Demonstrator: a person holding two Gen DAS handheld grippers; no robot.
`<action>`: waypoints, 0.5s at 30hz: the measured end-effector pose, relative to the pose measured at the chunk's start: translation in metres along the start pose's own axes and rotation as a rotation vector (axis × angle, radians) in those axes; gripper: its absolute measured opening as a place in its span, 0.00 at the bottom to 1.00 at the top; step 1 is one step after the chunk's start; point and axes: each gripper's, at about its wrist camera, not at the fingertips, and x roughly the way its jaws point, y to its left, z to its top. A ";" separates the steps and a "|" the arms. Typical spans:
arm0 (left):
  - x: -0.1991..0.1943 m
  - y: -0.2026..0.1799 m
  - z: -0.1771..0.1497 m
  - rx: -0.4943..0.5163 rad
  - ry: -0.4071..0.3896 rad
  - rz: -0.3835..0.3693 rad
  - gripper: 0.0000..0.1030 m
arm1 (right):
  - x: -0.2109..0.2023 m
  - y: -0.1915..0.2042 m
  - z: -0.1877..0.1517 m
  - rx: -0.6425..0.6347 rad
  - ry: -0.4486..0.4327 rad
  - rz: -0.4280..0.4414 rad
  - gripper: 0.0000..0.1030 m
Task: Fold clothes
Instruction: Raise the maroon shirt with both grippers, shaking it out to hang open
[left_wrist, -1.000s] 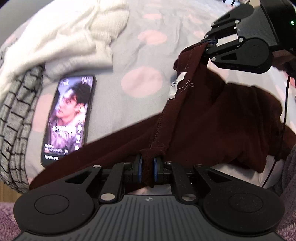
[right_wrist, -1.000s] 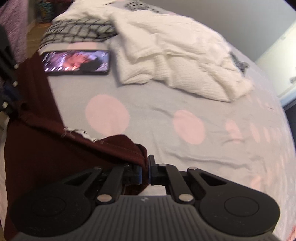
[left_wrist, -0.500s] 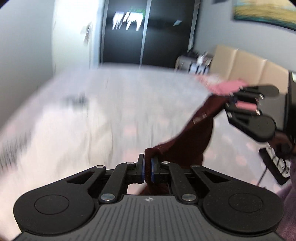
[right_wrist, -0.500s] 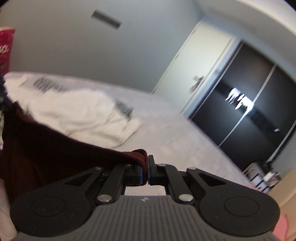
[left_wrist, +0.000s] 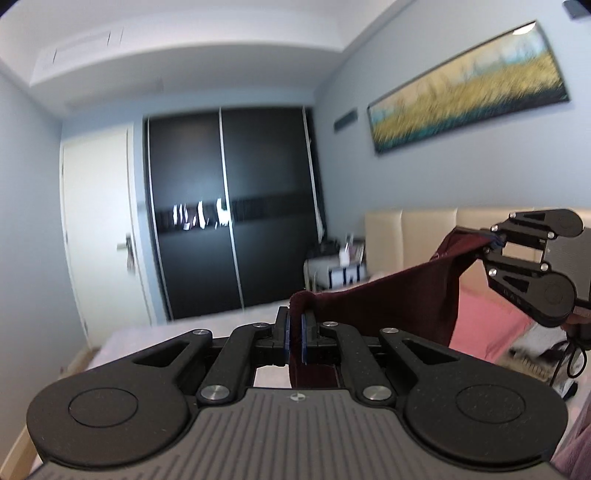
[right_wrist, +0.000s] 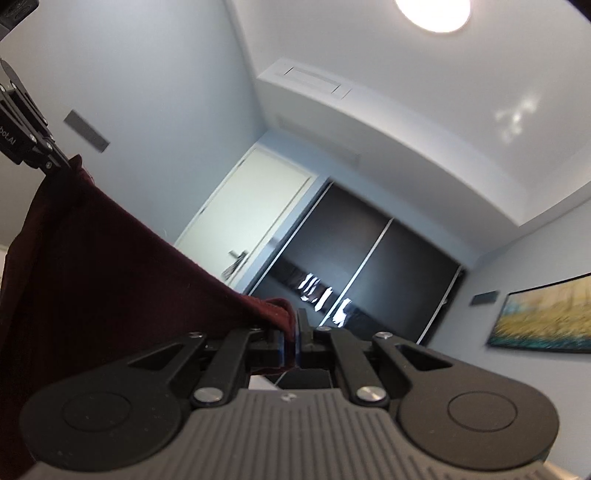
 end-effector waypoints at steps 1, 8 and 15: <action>-0.006 -0.004 0.002 0.010 -0.020 0.006 0.03 | -0.006 -0.003 0.005 -0.007 -0.010 -0.012 0.06; -0.043 -0.023 0.014 0.026 -0.167 0.035 0.03 | -0.040 -0.014 0.030 -0.017 -0.074 -0.096 0.06; -0.054 -0.036 0.041 0.091 -0.243 0.062 0.03 | -0.058 -0.013 0.041 -0.022 -0.103 -0.110 0.06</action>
